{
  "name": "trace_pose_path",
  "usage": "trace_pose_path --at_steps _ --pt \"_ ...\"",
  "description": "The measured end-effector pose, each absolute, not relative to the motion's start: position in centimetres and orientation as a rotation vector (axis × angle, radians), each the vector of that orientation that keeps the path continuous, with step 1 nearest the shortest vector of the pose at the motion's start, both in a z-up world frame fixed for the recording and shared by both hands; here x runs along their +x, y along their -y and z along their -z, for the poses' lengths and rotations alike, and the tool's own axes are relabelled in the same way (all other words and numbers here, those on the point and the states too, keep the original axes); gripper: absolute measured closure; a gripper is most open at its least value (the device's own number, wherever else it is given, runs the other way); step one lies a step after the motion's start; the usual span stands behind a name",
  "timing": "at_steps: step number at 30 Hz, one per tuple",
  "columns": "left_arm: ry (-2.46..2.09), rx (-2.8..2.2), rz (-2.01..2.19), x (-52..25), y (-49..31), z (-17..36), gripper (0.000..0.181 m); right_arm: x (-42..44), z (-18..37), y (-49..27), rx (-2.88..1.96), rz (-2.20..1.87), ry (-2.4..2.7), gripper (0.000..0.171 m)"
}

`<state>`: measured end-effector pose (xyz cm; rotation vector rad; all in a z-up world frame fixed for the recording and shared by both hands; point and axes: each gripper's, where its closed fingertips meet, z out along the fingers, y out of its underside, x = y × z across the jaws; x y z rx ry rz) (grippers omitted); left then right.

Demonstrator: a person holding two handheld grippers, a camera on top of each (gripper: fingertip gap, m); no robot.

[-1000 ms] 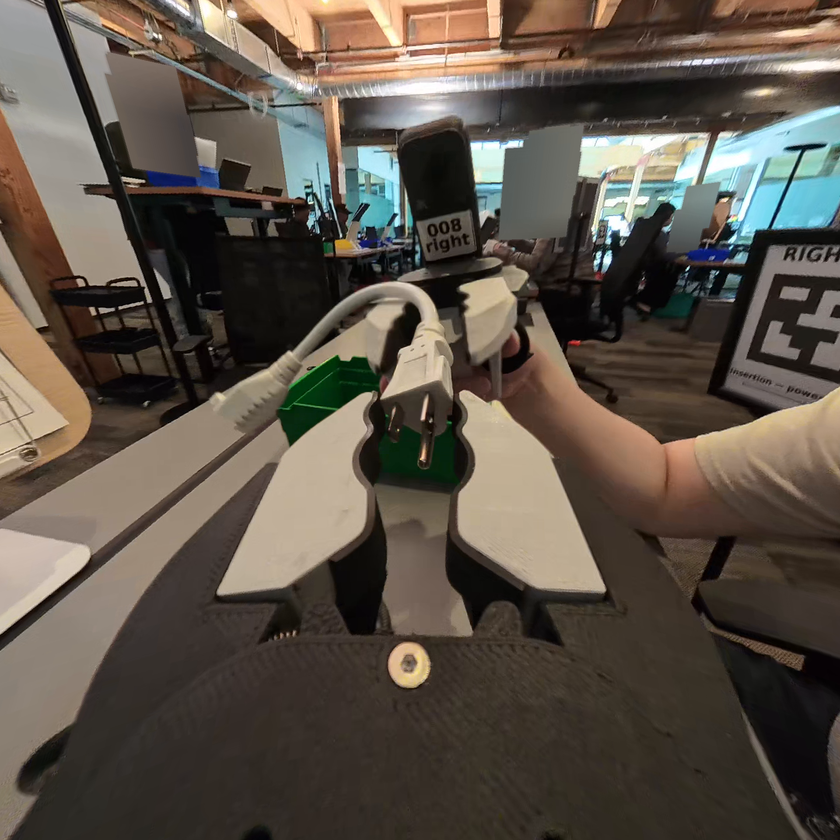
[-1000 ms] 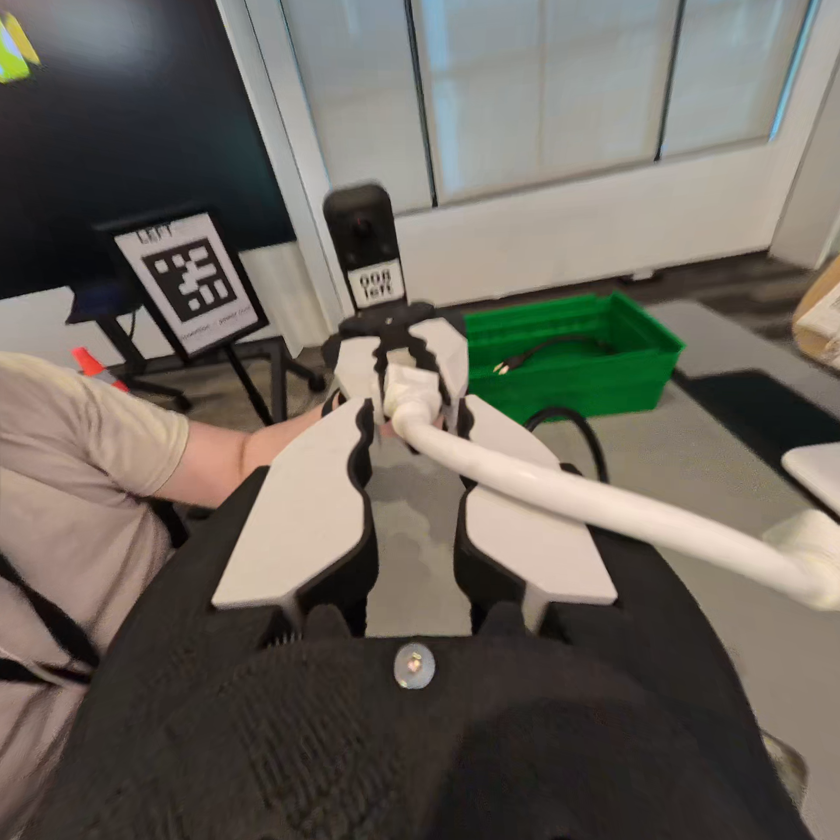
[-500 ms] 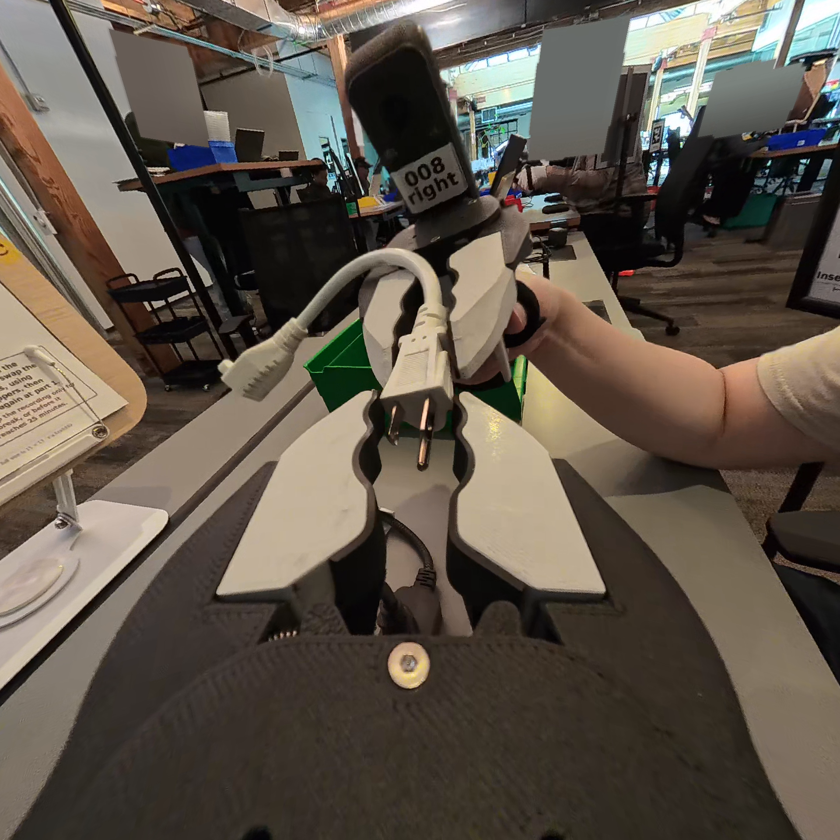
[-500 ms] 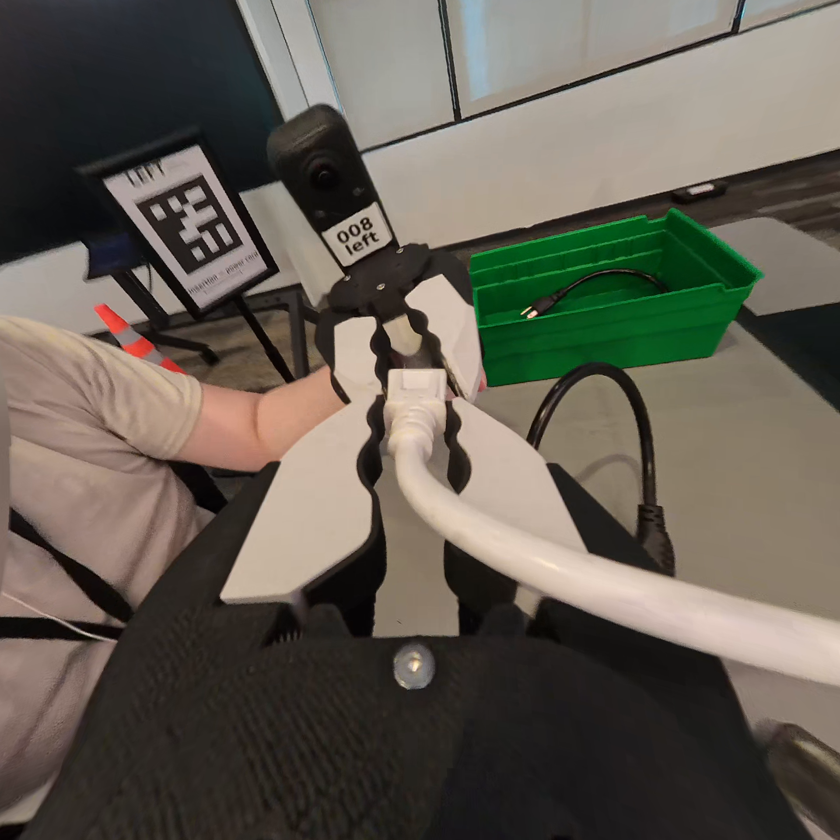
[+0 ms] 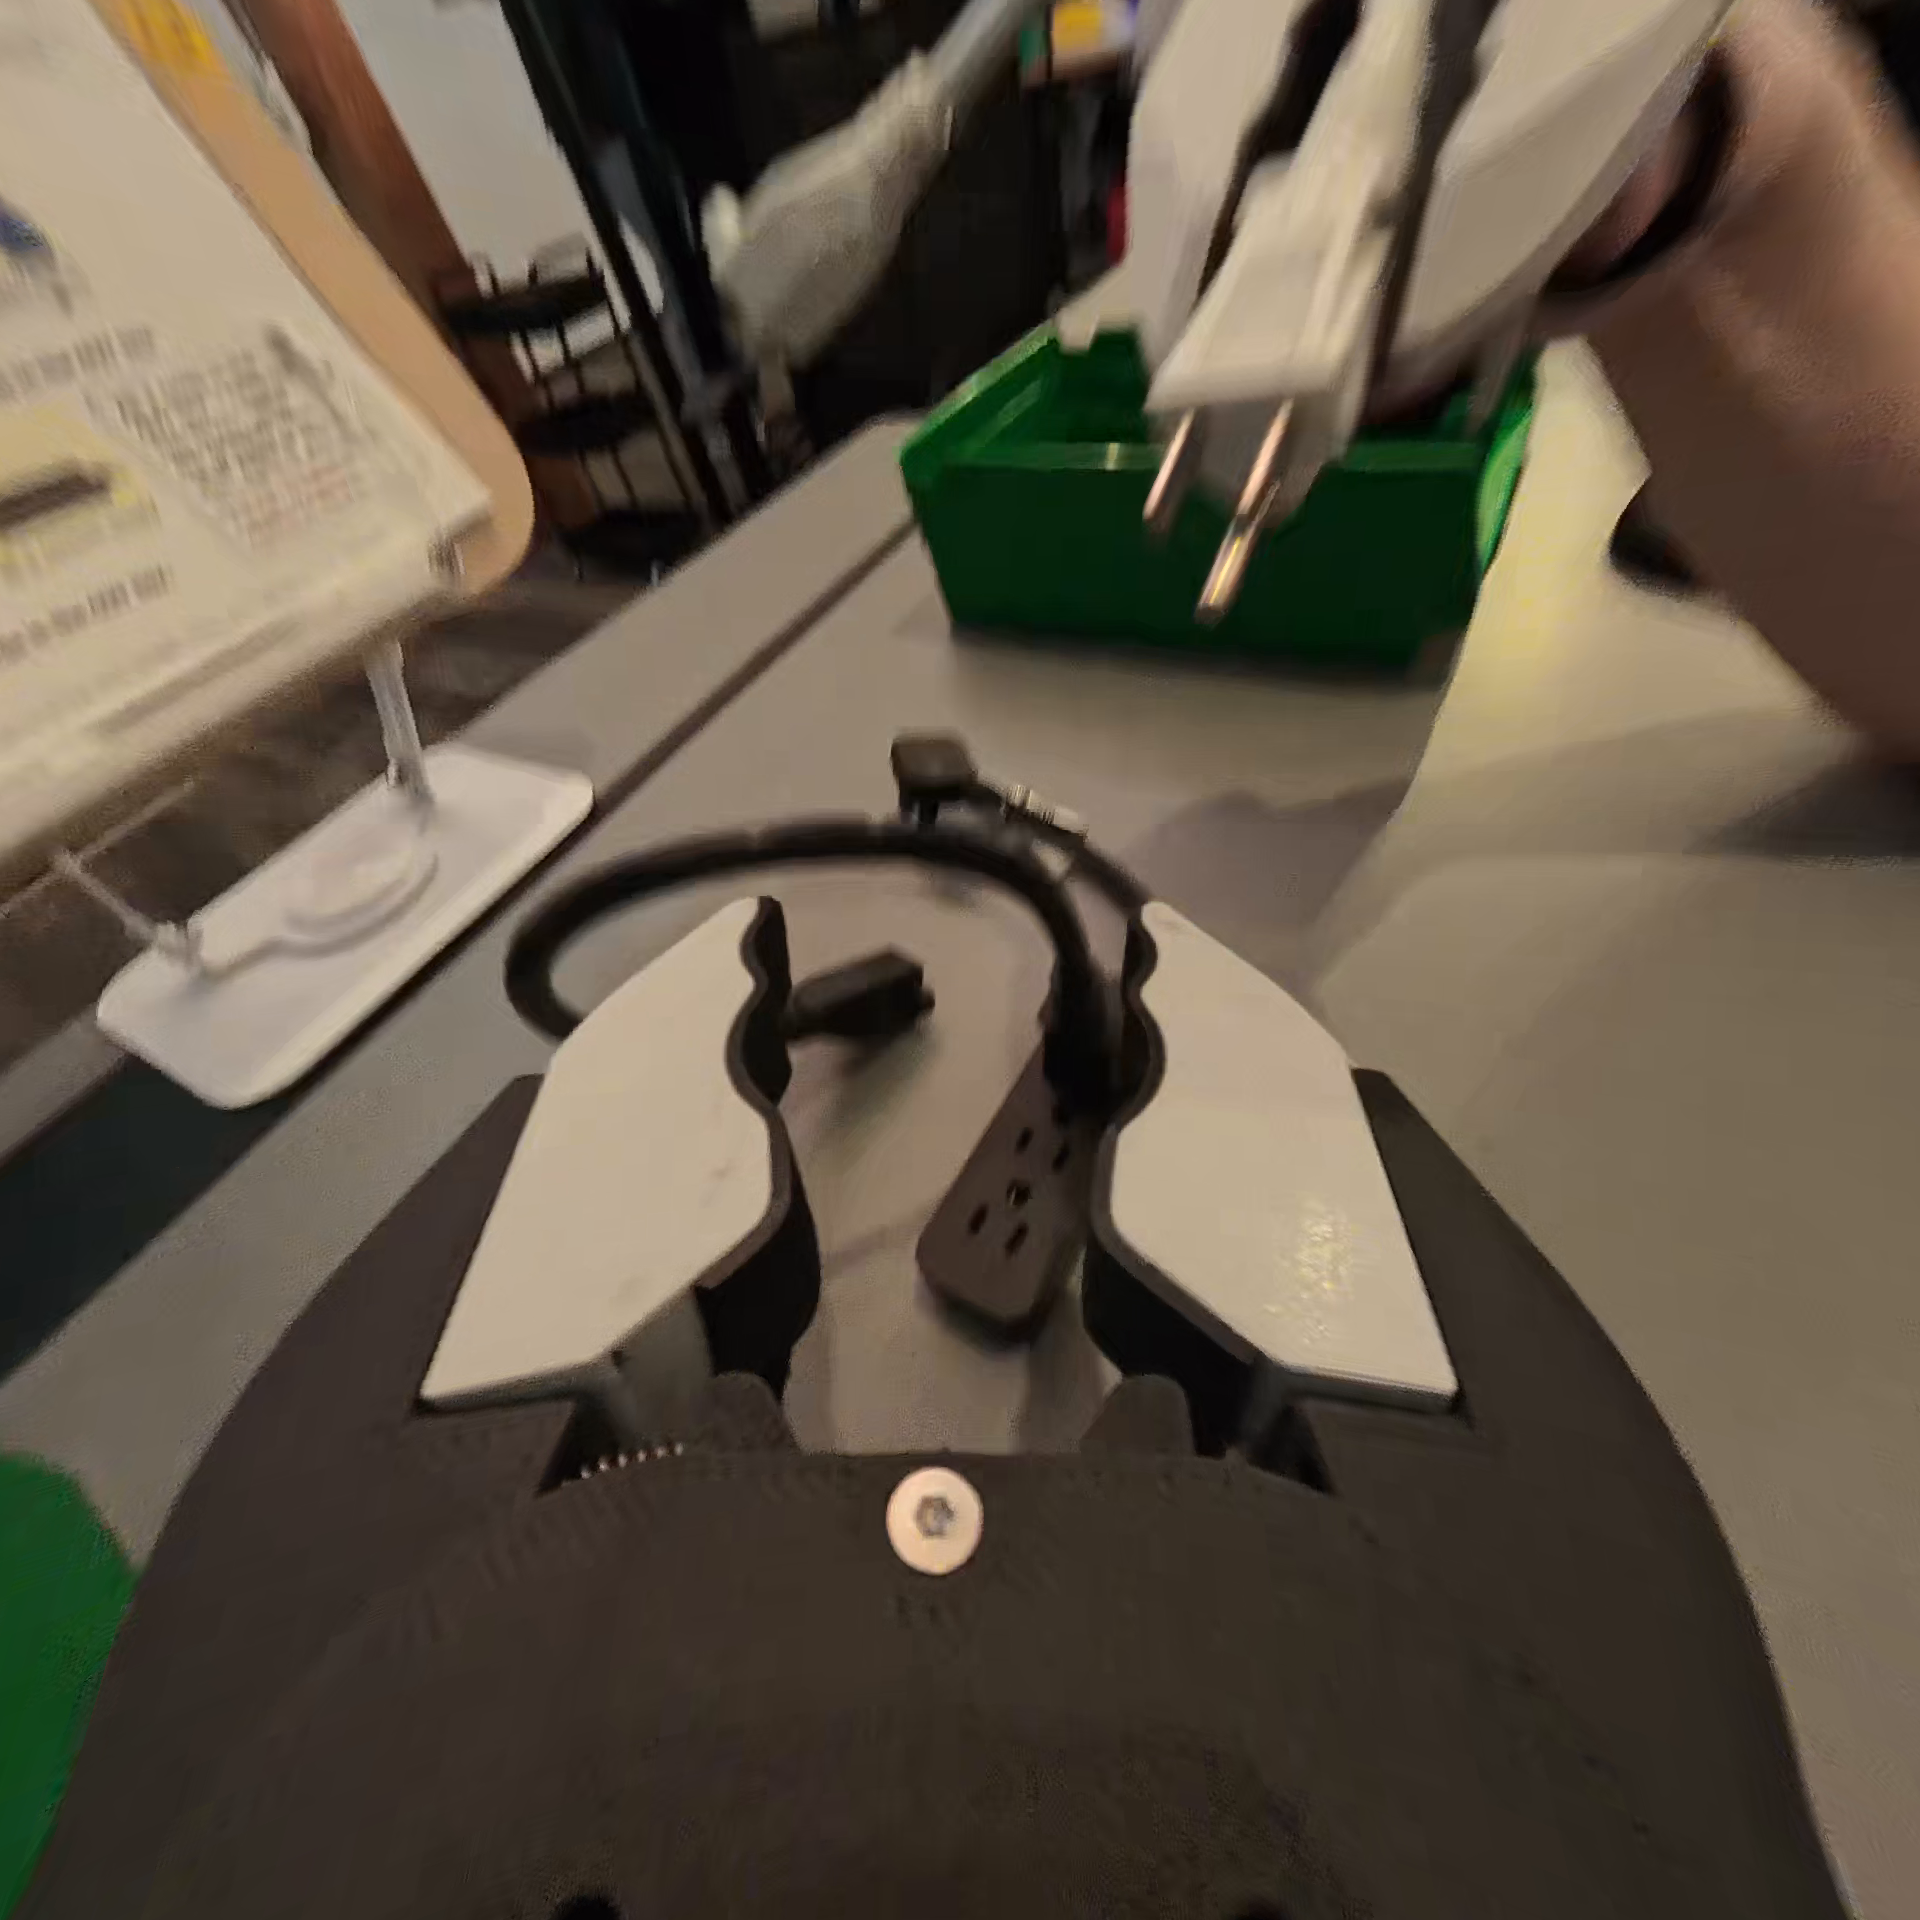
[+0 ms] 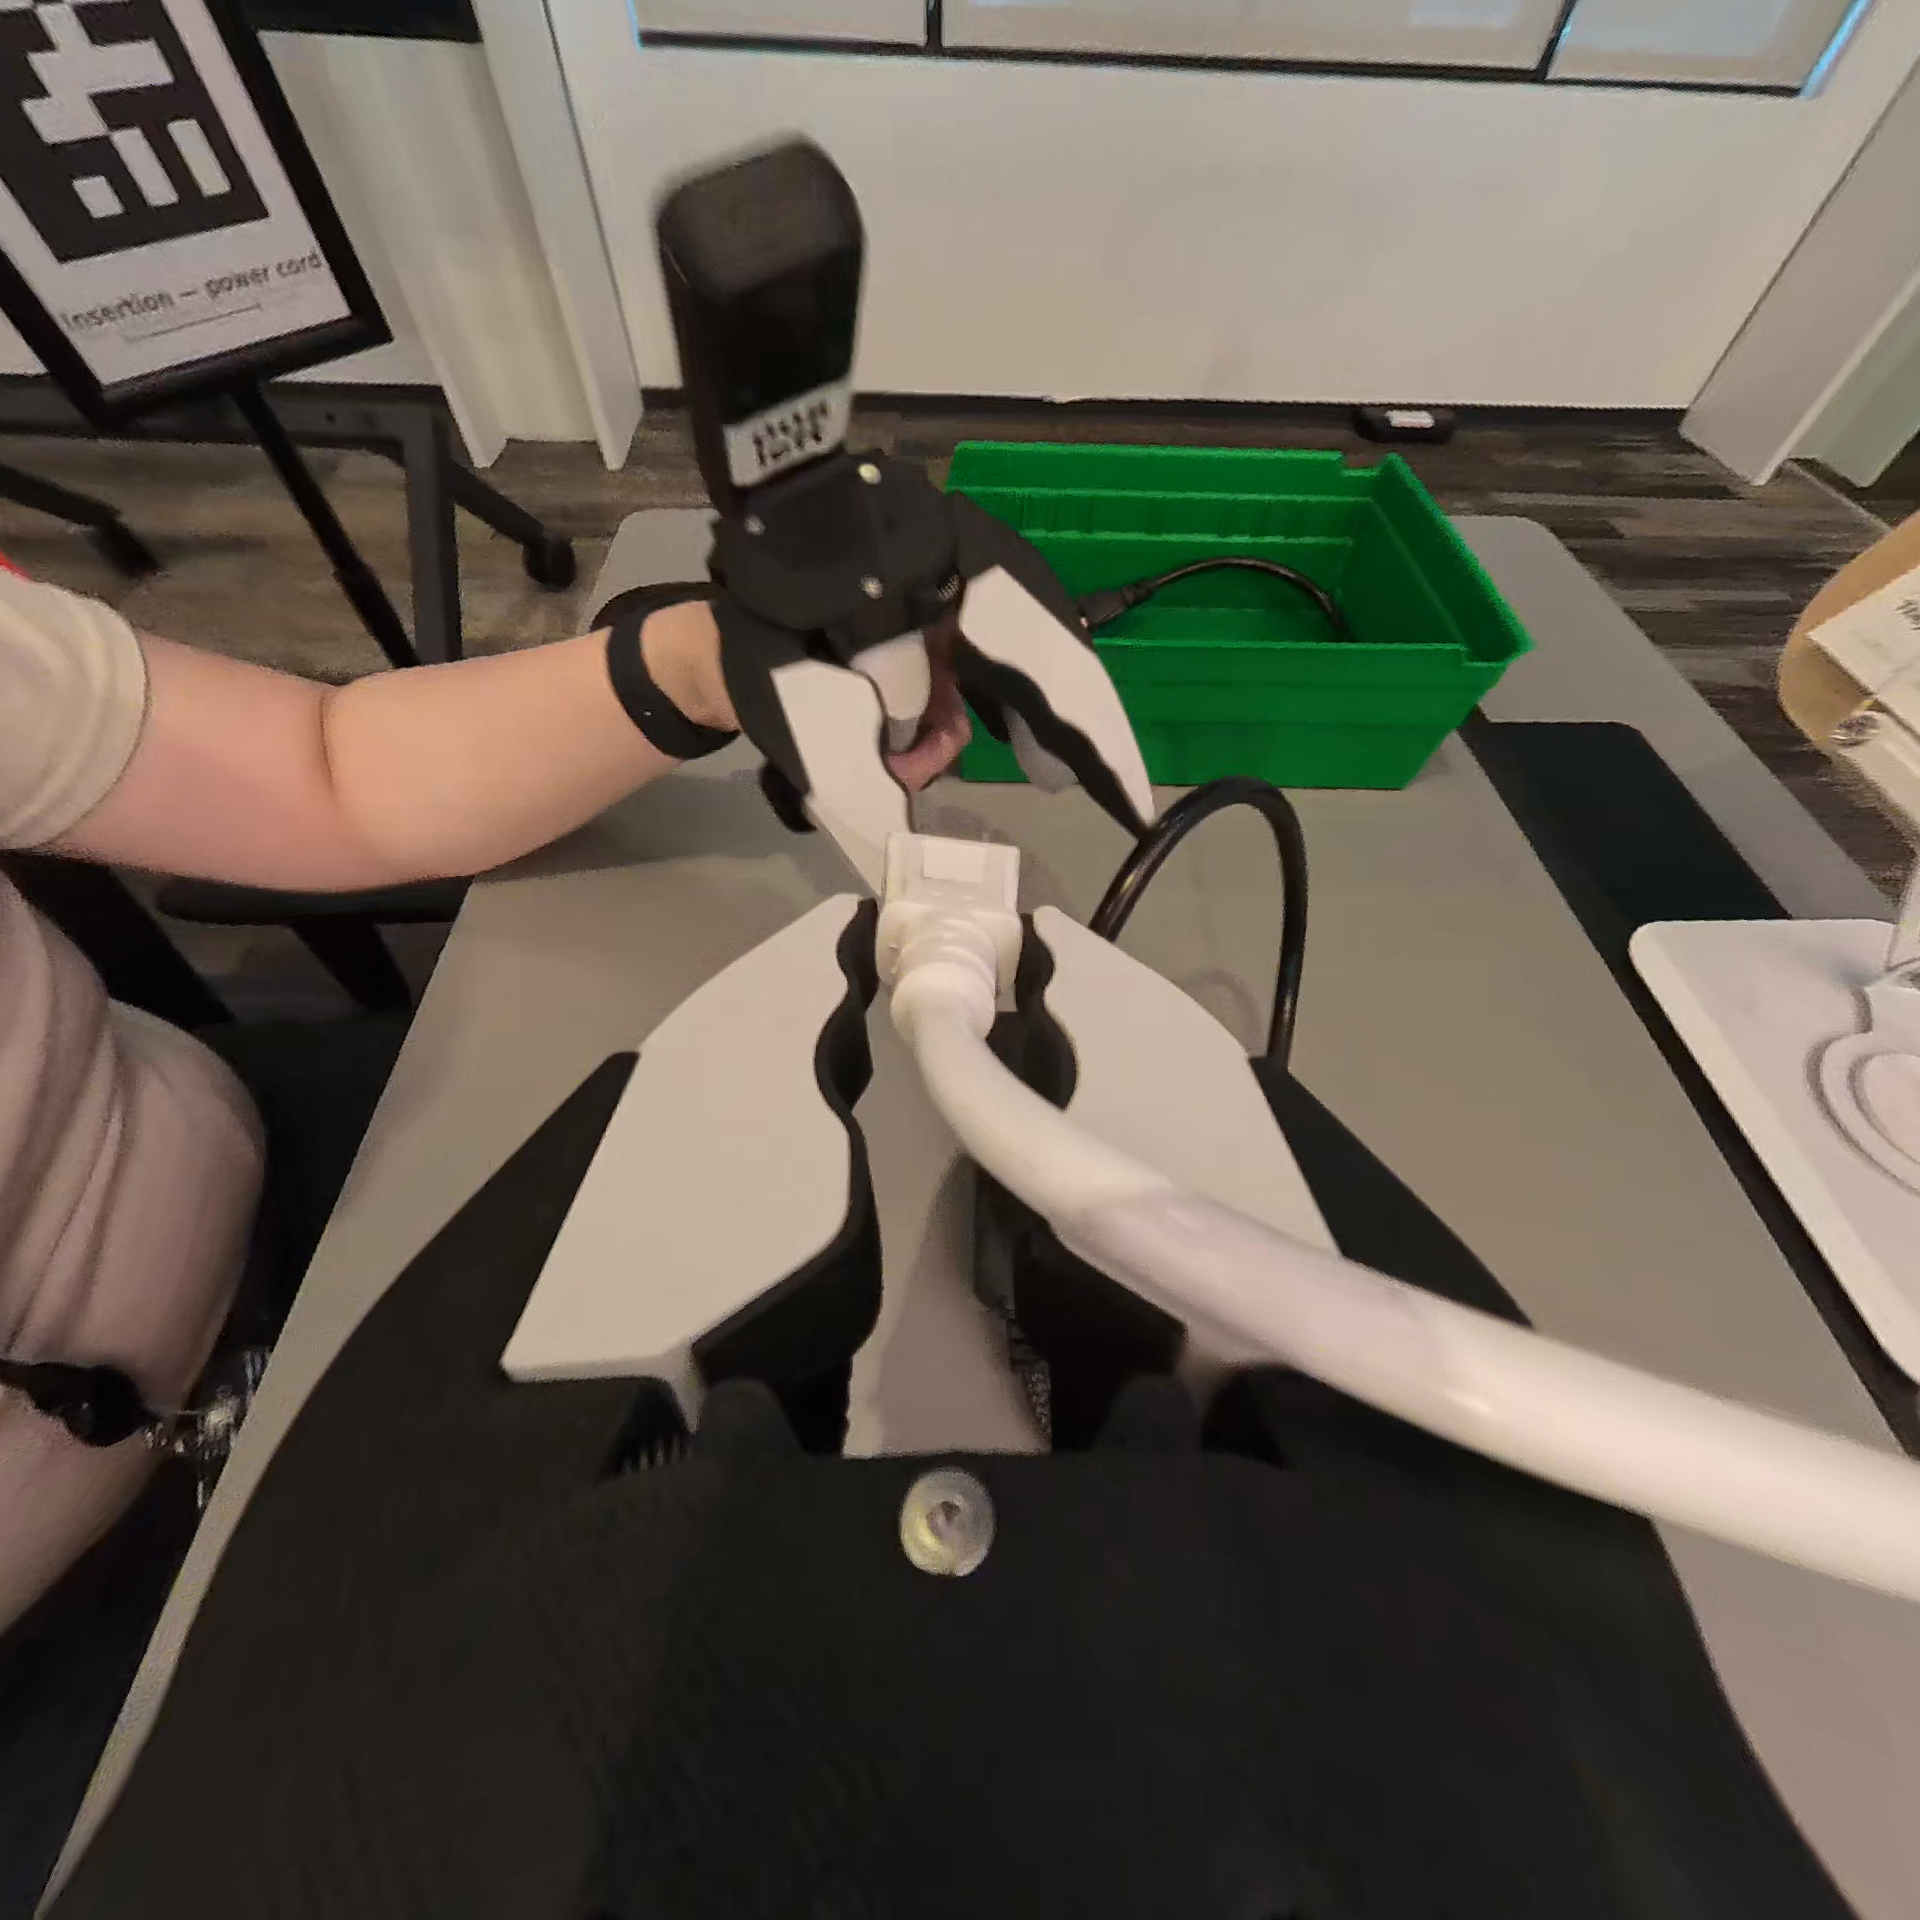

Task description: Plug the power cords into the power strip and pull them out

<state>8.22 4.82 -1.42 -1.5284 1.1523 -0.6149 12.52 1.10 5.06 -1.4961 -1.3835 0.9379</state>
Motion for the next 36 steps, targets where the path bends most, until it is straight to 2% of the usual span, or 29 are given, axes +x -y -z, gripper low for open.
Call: trace_pose_path --at_steps 4,8,13,21,30,31,34,36 --pt "-1.254 -1.687 0.525 7.4 -5.5 7.8 0.122 11.3 -3.7 -0.8 -1.554 -0.905 1.429 0.145" --pt "-1.353 -1.753 0.373 6.4 -6.3 11.0 0.123 10.5 -1.3 -2.0 -1.607 -0.628 1.485 0.145" --pt "-1.408 -1.878 0.419 5.4 -6.3 14.4 0.120 7.3 -1.0 -0.6 -1.582 -0.622 1.683 0.145" --pt "-1.385 -1.891 0.668 6.3 -5.7 14.4 0.136 6.6 2.6 -3.3 -1.847 -0.393 1.947 0.145" --pt "-1.382 -1.898 0.712 6.8 -6.1 14.3 0.138 6.7 4.6 -3.7 -2.141 -0.313 2.004 0.144" --pt "-1.380 -1.908 0.708 6.8 -6.2 14.4 0.137 6.6 4.6 -3.7 -2.156 -0.302 2.004 0.145" --pt "-1.391 -1.899 0.643 7.1 -6.8 14.6 0.114 6.7 5.0 -4.0 -2.183 -0.234 2.002 0.145" --pt "-1.412 -1.853 0.650 7.8 -6.6 14.3 0.116 6.8 5.2 -4.4 -2.189 -0.196 1.989 0.145"
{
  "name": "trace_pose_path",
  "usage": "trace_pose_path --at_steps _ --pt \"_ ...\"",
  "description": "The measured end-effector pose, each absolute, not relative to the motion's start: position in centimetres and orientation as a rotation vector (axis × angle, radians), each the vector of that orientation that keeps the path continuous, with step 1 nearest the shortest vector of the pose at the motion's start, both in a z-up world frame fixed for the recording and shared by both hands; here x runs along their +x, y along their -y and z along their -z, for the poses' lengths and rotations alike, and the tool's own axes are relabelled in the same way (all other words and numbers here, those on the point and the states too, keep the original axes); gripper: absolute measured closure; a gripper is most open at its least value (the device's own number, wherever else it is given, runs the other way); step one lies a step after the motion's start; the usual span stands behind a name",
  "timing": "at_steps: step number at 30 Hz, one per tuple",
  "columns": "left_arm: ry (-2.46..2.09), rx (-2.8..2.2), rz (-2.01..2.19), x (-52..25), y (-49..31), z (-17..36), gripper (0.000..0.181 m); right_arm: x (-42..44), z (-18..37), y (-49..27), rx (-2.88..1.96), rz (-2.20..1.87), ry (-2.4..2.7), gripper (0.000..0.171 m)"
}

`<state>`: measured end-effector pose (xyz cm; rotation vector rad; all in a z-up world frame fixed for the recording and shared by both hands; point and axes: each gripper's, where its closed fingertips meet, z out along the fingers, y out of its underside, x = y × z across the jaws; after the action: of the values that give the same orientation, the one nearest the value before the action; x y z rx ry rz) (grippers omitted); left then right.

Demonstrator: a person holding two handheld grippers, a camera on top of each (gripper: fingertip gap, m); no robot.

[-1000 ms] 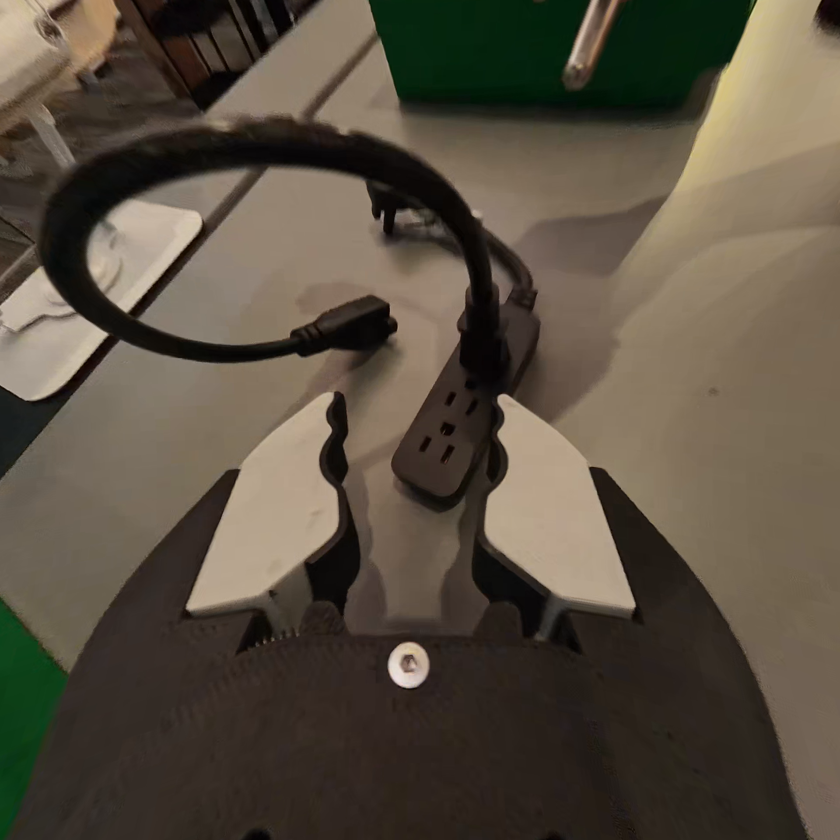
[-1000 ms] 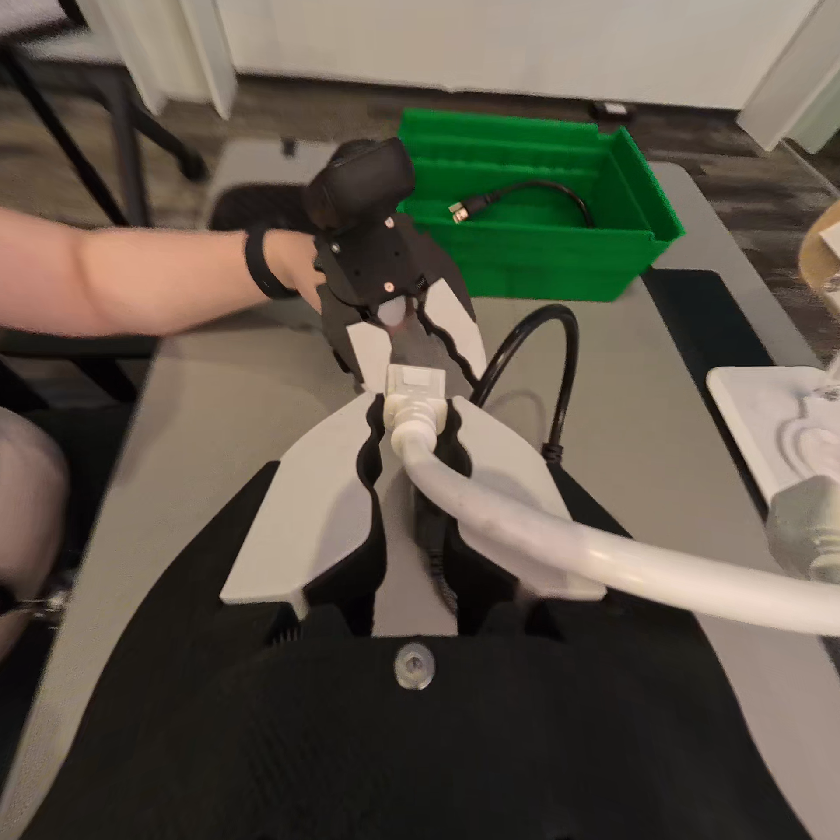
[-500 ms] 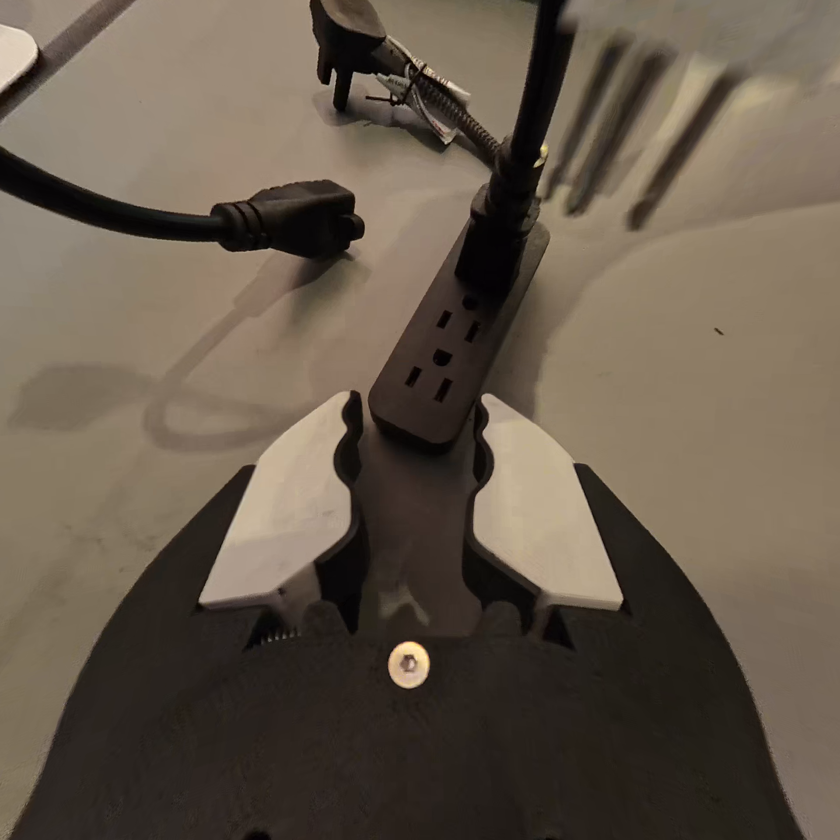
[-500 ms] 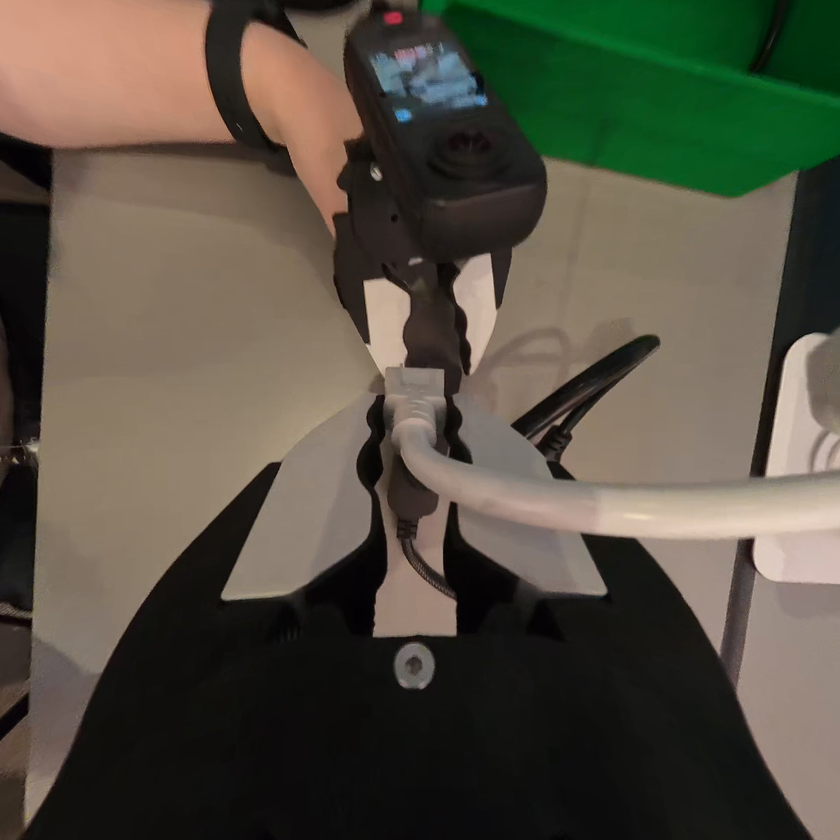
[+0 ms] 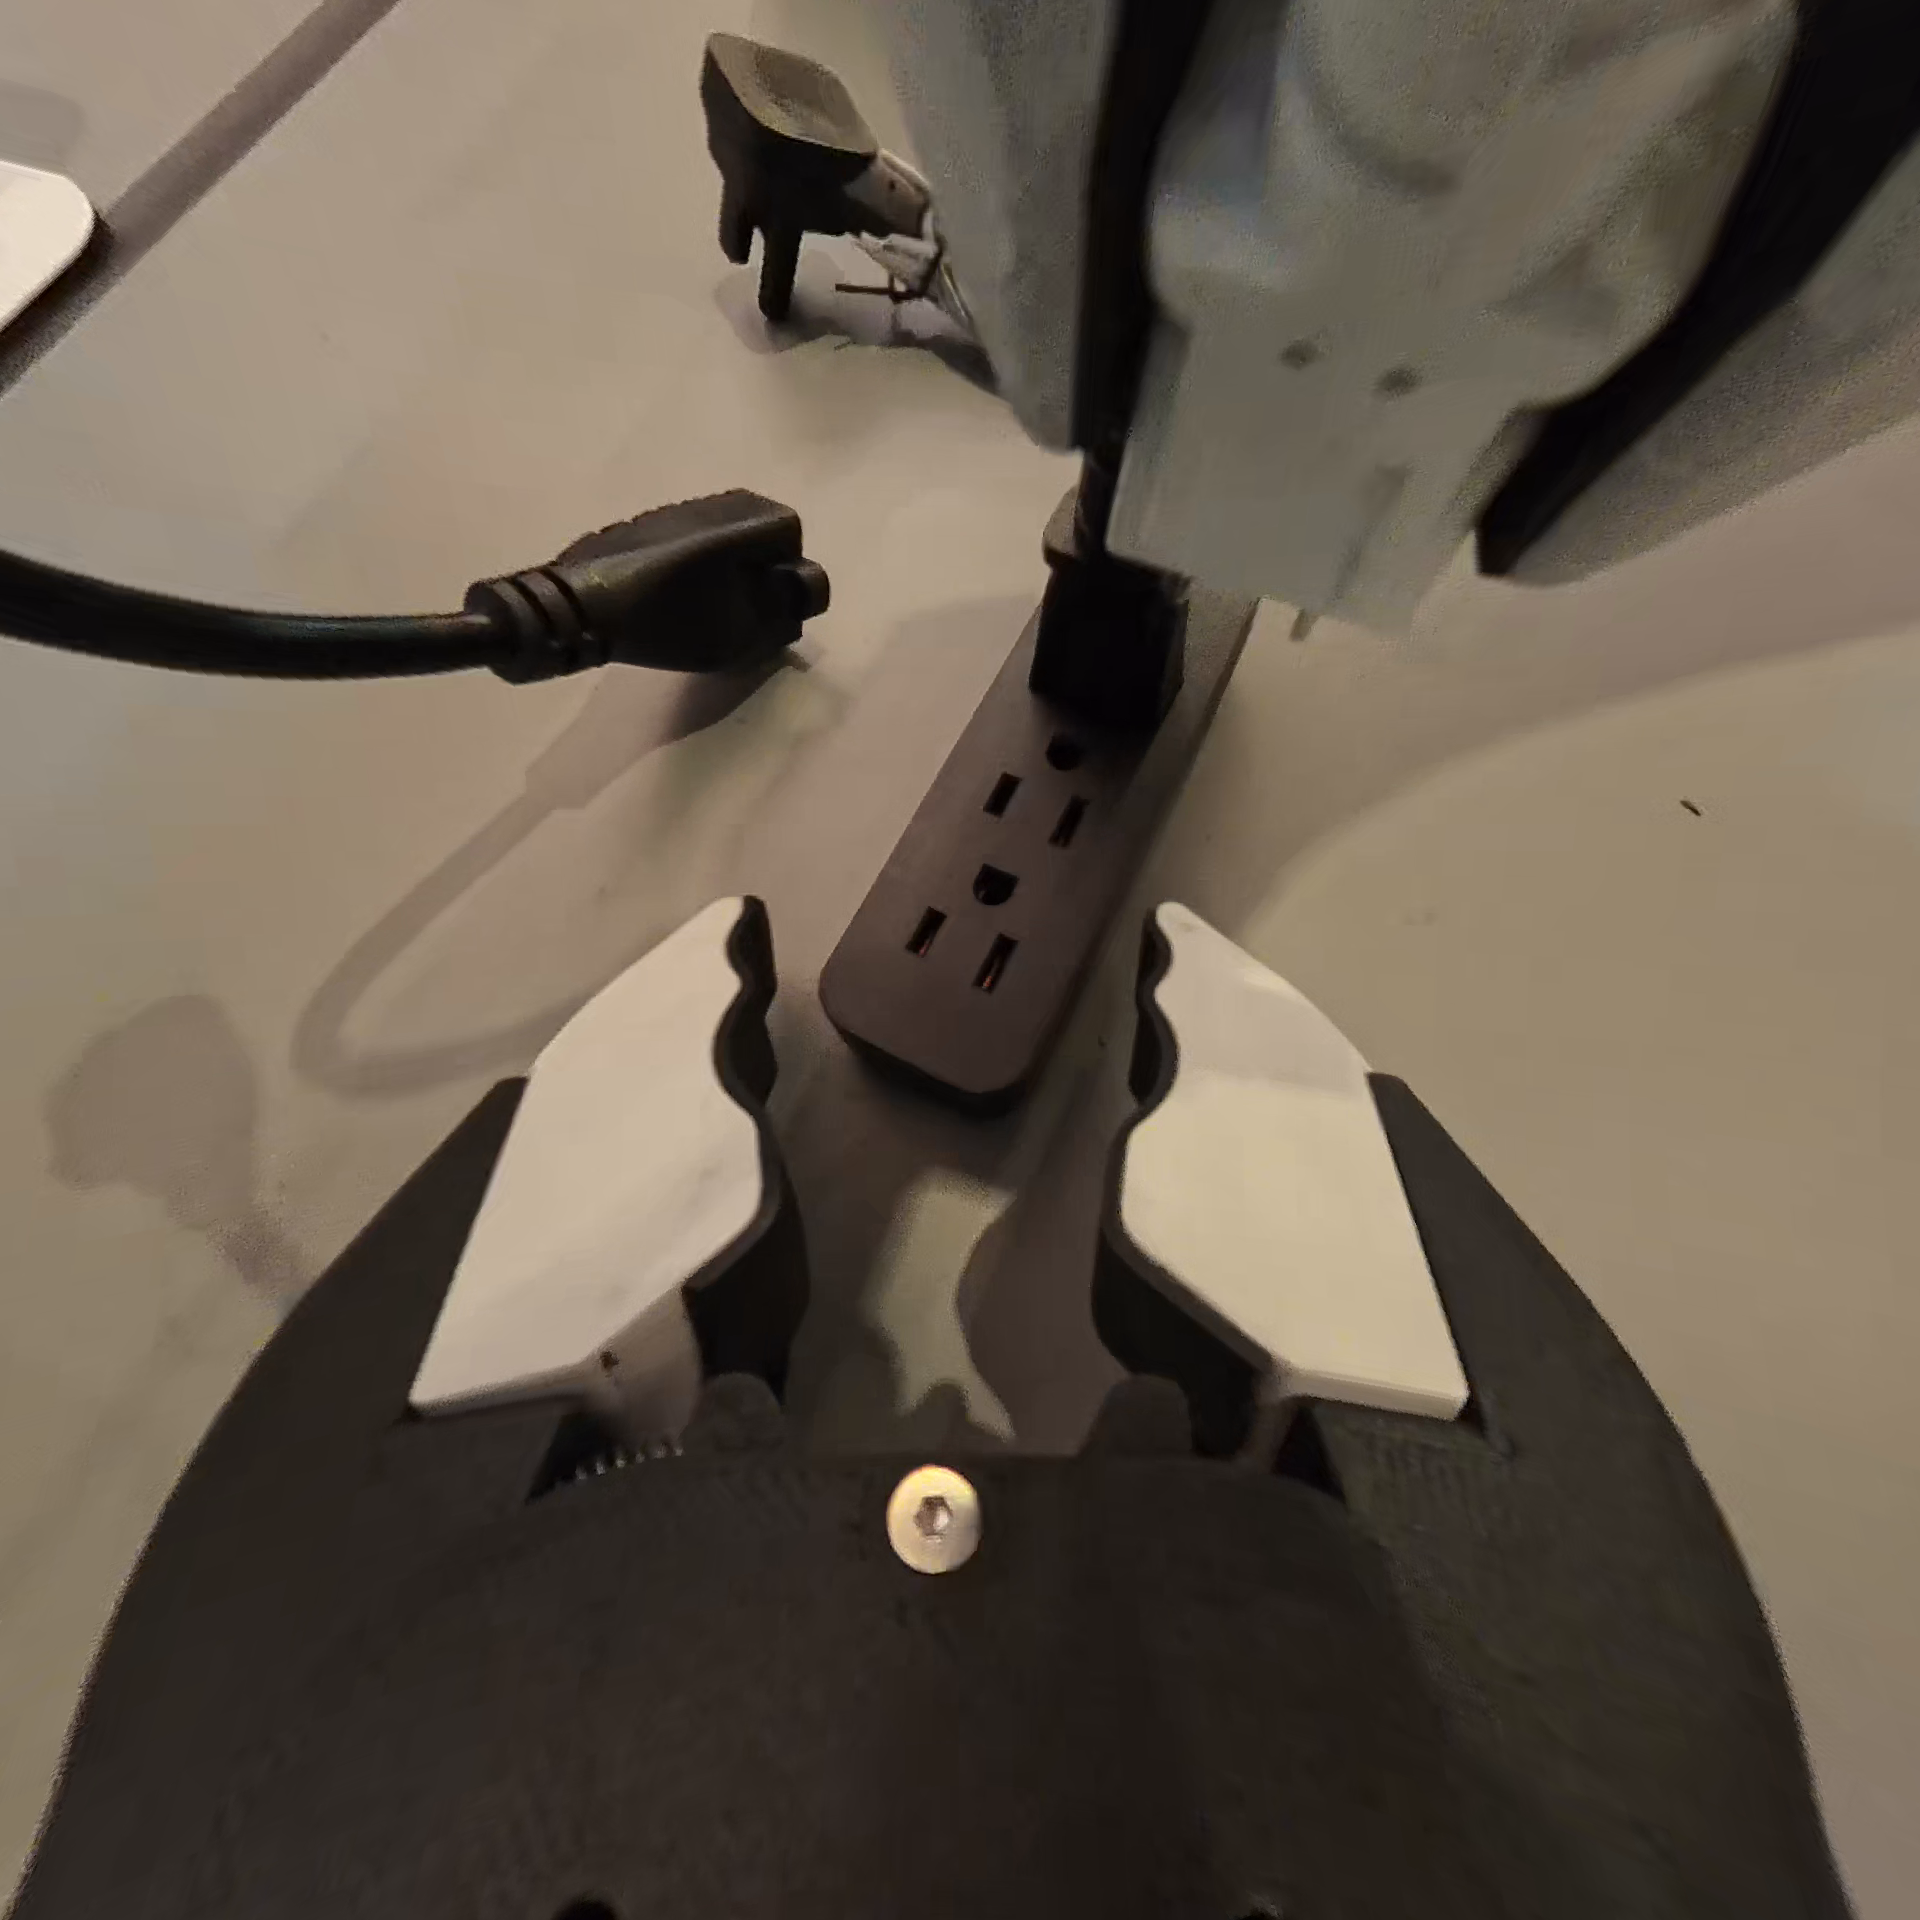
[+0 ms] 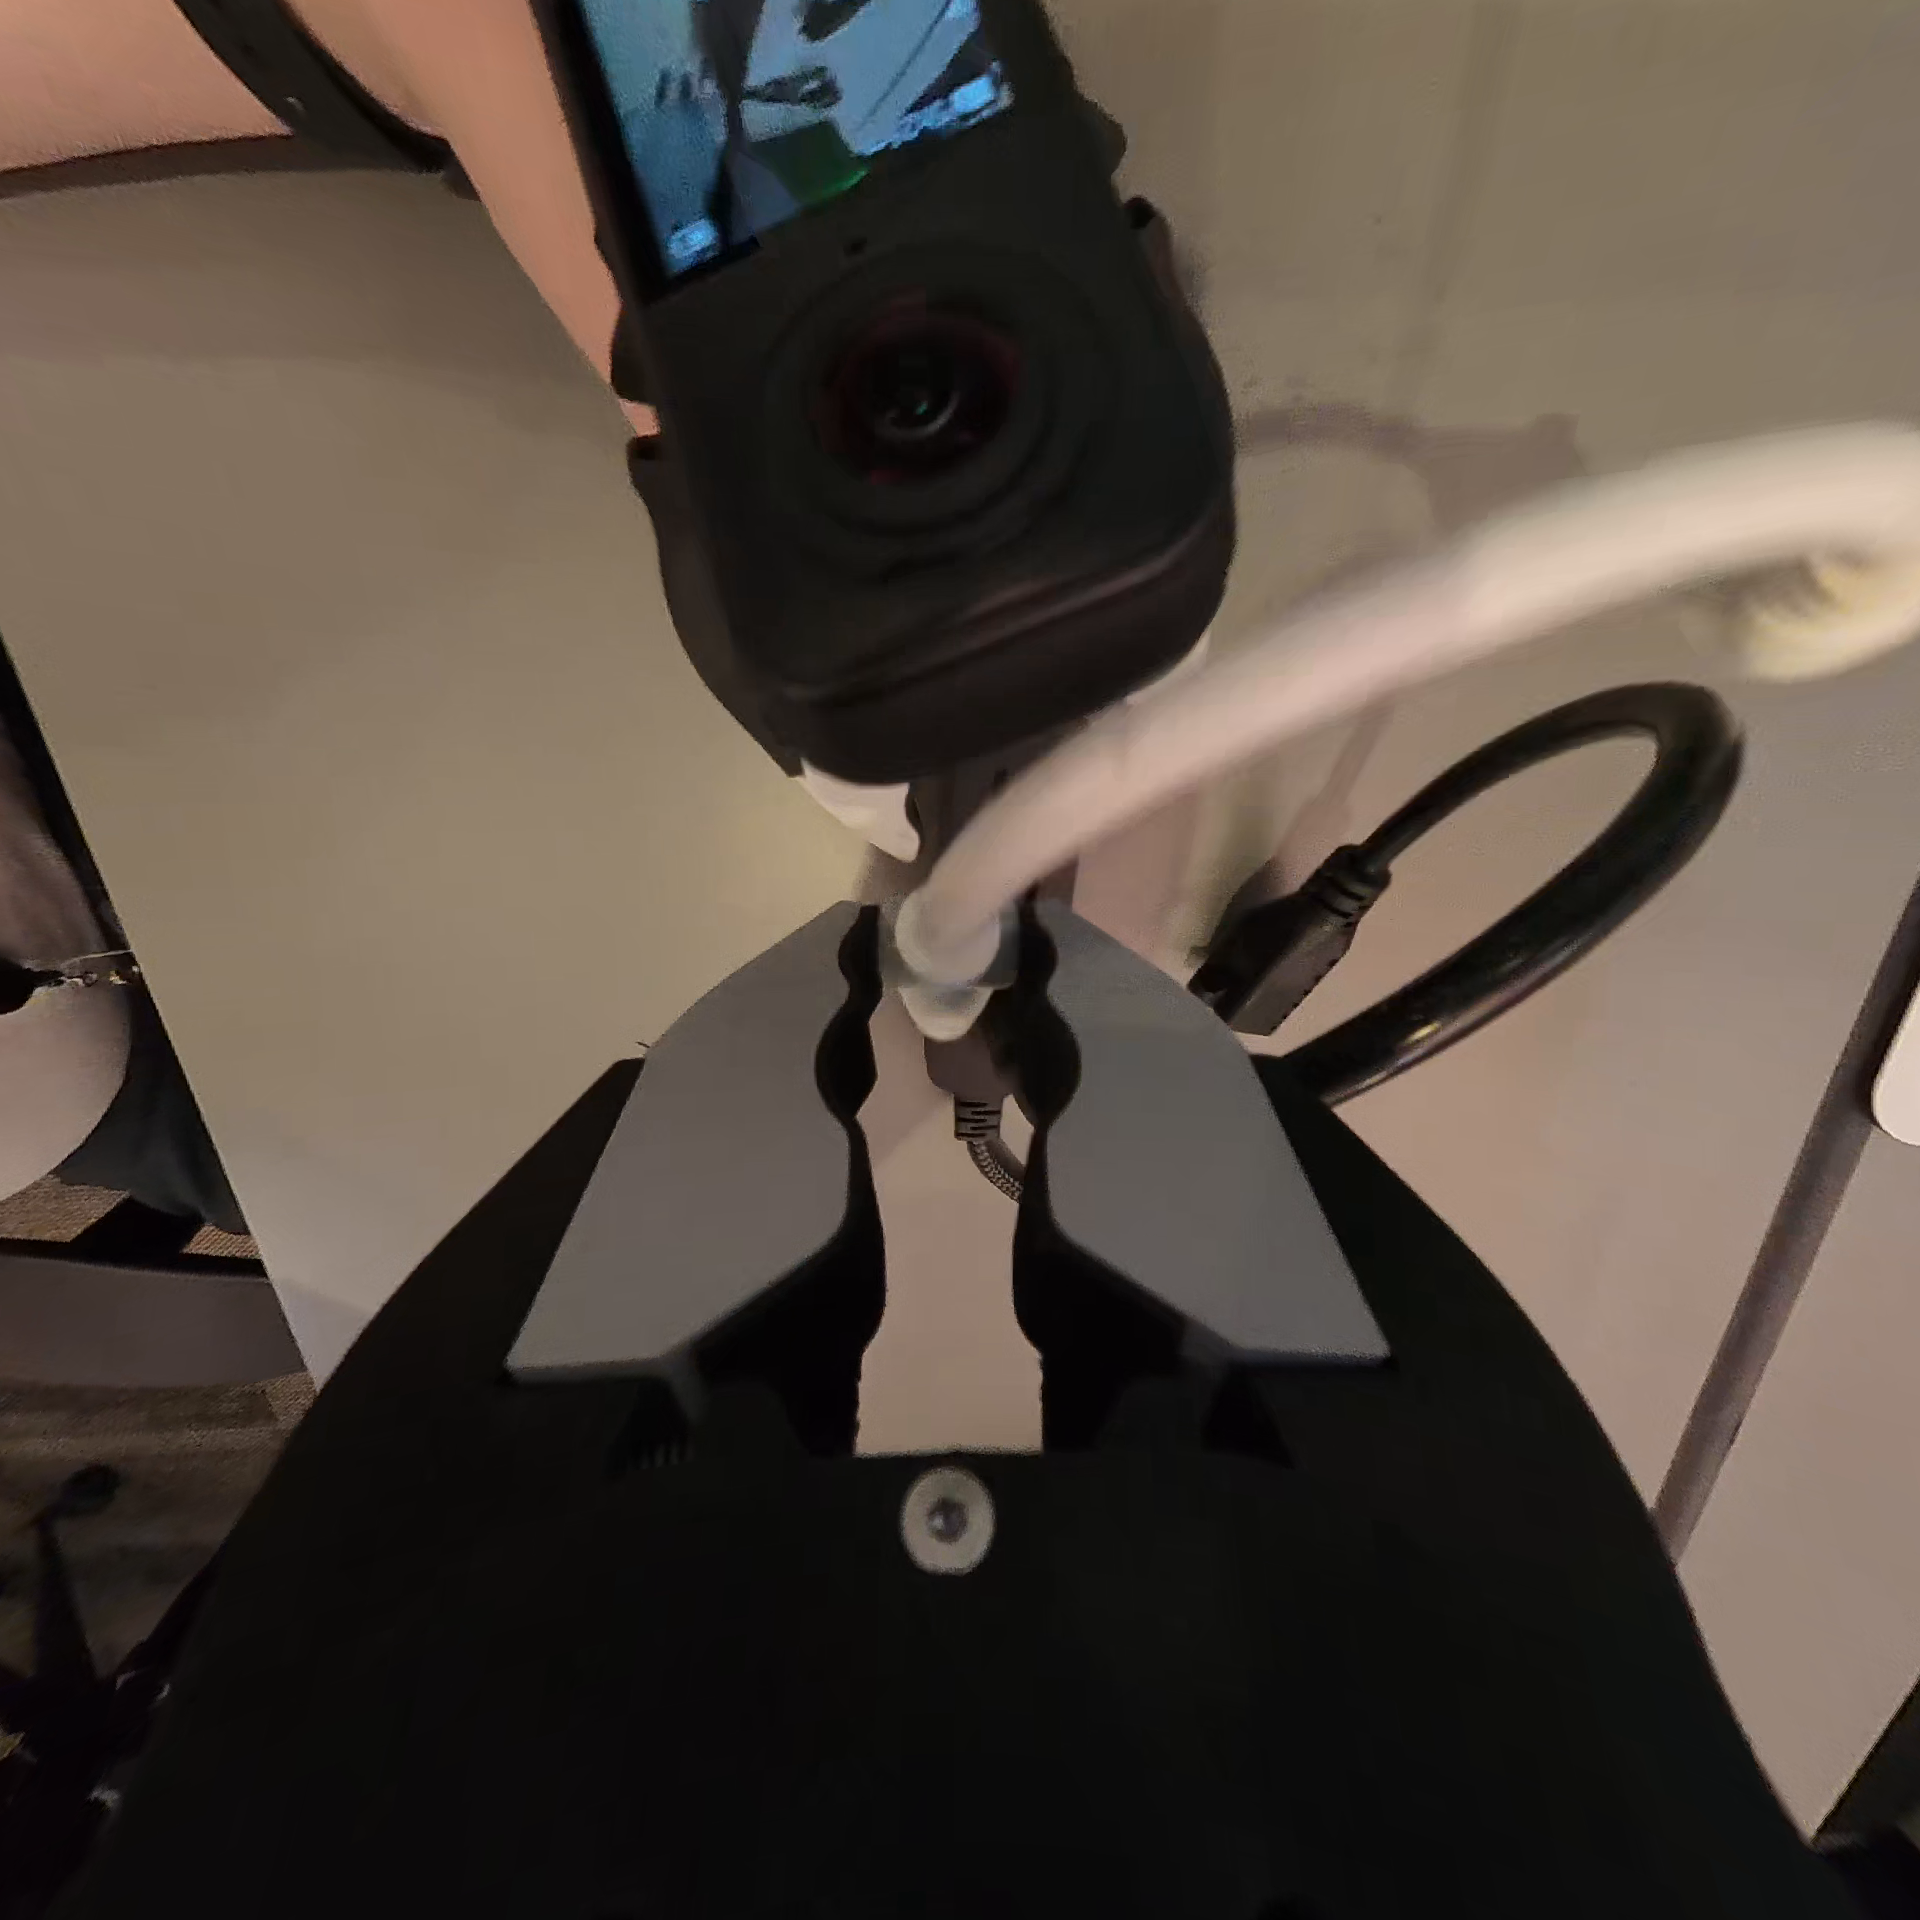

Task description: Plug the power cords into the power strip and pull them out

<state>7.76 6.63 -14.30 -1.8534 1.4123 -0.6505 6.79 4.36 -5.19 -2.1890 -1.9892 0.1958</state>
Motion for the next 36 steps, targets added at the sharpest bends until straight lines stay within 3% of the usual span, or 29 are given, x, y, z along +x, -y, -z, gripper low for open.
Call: trace_pose_path --at_steps 2,11,18,20,29,36 --pt "-1.414 -1.866 0.651 7.8 -6.7 14.4 0.129 6.9 5.3 -4.6 -2.205 -0.190 1.965 0.145" --pt "-1.380 -1.866 0.742 7.6 -6.6 13.8 0.131 6.9 4.6 -4.8 -2.276 -0.511 1.797 0.145" --pt "-0.905 -1.606 1.415 6.3 -5.5 3.6 0.137 7.7 3.8 -4.6 -2.262 -0.673 1.726 0.146" --pt "-0.878 -1.617 1.522 6.3 -5.0 3.1 0.136 7.9 3.9 -4.1 -2.256 -0.654 1.760 0.146" --pt "-0.725 -1.431 1.698 5.9 -4.2 -1.2 0.158 7.3 3.9 -2.2 -2.140 -0.505 1.939 0.145" --pt "-0.892 -1.360 1.579 6.3 -1.4 -3.3 0.174 6.3 3.5 -1.0 -2.045 -0.482 2.078 0.142"
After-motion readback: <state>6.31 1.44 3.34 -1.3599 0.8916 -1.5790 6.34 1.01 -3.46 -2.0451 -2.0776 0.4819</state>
